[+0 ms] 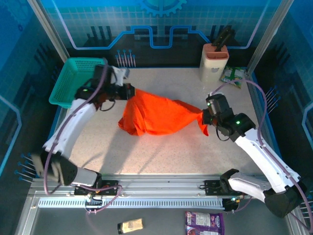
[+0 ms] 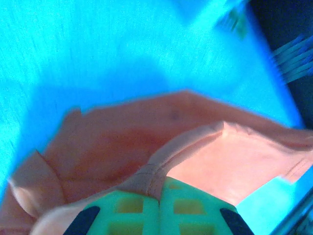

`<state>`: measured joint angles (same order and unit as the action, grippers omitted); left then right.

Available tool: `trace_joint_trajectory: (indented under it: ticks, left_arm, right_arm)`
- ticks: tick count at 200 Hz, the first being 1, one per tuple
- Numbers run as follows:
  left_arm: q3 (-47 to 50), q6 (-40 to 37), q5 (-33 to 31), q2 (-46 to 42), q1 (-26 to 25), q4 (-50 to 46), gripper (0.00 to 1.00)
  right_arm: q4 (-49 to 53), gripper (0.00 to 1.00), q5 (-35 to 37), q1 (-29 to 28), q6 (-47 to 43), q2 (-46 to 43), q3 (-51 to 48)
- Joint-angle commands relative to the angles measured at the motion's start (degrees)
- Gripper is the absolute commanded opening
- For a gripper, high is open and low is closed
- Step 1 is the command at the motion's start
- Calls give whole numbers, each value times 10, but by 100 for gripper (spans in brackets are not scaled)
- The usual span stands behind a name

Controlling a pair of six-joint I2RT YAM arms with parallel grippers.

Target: Fold the inside-out t-shirt

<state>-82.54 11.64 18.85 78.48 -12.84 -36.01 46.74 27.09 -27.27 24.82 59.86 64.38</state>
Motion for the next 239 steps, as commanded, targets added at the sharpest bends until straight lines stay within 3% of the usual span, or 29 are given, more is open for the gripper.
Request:
trace_joint_trajectory:
  ticks: [1,35,56,73,122,136,155,182,204,239]
  left_arm:
    - [-18,41,3,-57,12,35,0]
    - [32,71,41,-81,12,99,0]
    - [57,90,46,-90,12,120,0]
    - [46,99,31,-107,15,132,0]
    - [-159,76,-13,-122,45,77,0]
    - [-142,82,-3,-117,44,79,0]
    - [-66,105,19,-113,45,95,0]
    - [32,135,39,-115,45,134,0]
    - [35,137,34,-120,45,137,0]
    - [-134,116,-3,-129,65,68,0]
  right_arm:
    - [-9,0,80,32,-64,-8,89]
    - [-55,0,175,67,-171,0,304]
    - [-116,0,180,60,-219,-7,365]
    - [-124,0,129,57,-218,-9,356]
    - [-110,0,-19,56,-126,6,250]
    - [-97,0,10,56,-133,7,273]
    - [-83,0,111,57,-175,-3,332]
    - [-130,0,217,57,-251,-42,382]
    - [-142,0,187,56,-253,-58,366]
    - [-124,0,61,56,-159,-39,268]
